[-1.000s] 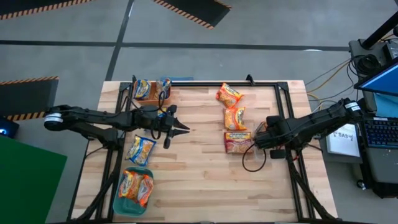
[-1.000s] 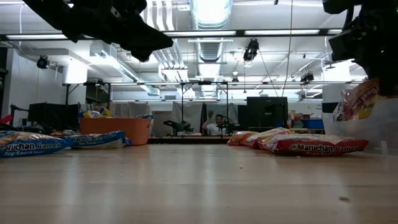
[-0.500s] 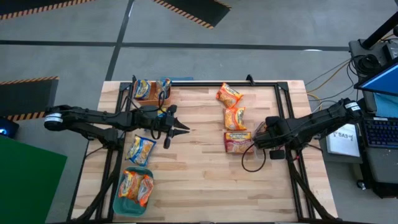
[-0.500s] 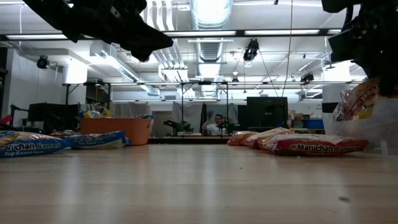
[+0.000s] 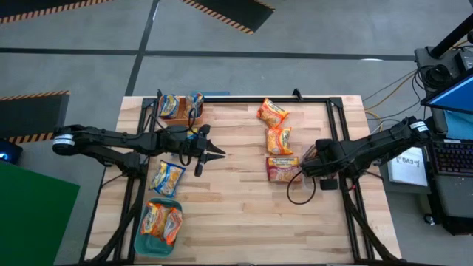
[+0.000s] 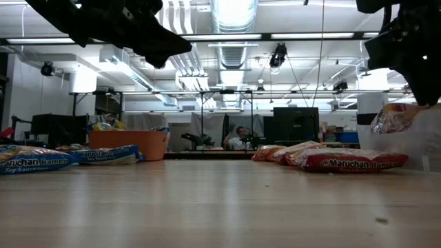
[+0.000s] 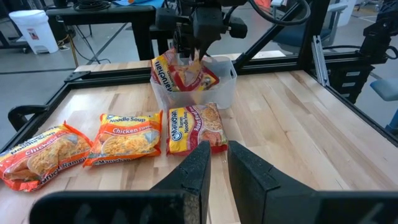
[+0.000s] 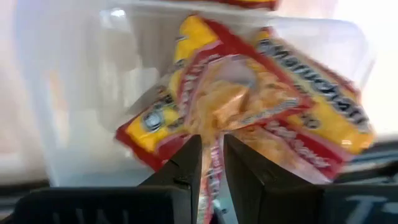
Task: Sort Maruchan noodles
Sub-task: Put the red noodle pack into the transparent bin, then put the orange noodle pack into the green bin
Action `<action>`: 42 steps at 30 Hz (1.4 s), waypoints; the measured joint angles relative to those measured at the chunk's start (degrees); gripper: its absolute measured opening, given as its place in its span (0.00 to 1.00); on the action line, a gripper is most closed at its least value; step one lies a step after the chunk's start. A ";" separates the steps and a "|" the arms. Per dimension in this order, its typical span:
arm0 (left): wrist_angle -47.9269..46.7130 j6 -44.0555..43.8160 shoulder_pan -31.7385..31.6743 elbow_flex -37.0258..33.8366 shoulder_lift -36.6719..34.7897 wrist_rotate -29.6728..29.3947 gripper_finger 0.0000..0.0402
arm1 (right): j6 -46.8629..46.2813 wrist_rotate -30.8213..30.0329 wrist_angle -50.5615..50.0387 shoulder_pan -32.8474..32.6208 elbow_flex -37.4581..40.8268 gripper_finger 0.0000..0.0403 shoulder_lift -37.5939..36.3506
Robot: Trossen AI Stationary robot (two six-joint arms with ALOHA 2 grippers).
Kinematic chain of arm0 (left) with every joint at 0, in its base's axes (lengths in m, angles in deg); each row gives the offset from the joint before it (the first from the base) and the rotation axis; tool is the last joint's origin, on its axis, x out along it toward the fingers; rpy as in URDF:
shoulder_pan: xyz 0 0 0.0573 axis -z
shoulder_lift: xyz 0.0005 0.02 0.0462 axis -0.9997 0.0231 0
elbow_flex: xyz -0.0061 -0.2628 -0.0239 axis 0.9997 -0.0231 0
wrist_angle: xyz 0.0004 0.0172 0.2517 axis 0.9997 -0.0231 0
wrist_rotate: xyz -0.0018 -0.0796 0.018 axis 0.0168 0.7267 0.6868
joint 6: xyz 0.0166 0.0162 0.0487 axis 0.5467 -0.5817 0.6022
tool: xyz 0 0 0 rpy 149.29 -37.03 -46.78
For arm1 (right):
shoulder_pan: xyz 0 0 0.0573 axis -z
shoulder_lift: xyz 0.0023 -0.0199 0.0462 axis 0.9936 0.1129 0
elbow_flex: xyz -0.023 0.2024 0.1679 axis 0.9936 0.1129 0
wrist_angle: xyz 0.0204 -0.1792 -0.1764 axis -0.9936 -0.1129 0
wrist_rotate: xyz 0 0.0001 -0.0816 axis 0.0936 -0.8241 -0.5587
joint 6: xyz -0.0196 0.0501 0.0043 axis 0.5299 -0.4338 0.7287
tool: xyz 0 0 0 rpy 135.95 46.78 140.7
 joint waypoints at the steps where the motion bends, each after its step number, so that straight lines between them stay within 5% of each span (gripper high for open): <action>1: 0.00 0.00 0.00 0.00 0.00 0.00 0.09 | -0.91 -1.22 0.04 -0.02 0.00 0.14 0.00; 12: 0.00 0.00 -0.01 0.00 -0.02 0.00 0.09 | -5.62 -2.38 0.28 0.00 -0.53 0.21 0.00; 22: 0.00 0.00 -0.02 0.00 -0.02 -0.02 0.09 | -5.42 -2.43 1.50 0.23 -12.73 0.09 0.00; 30: 0.00 0.00 0.00 0.00 -0.02 0.00 0.09 | -3.23 -2.93 26.39 0.83 -13.49 0.02 0.44; 34: -0.06 -0.19 -0.02 0.00 -0.02 -0.01 0.09 | -3.26 -2.82 35.47 2.79 -11.28 0.02 3.90; 42: -0.09 -0.22 -0.02 0.00 -0.02 0.00 0.09 | -10.69 -2.68 28.02 13.09 -11.76 0.02 16.62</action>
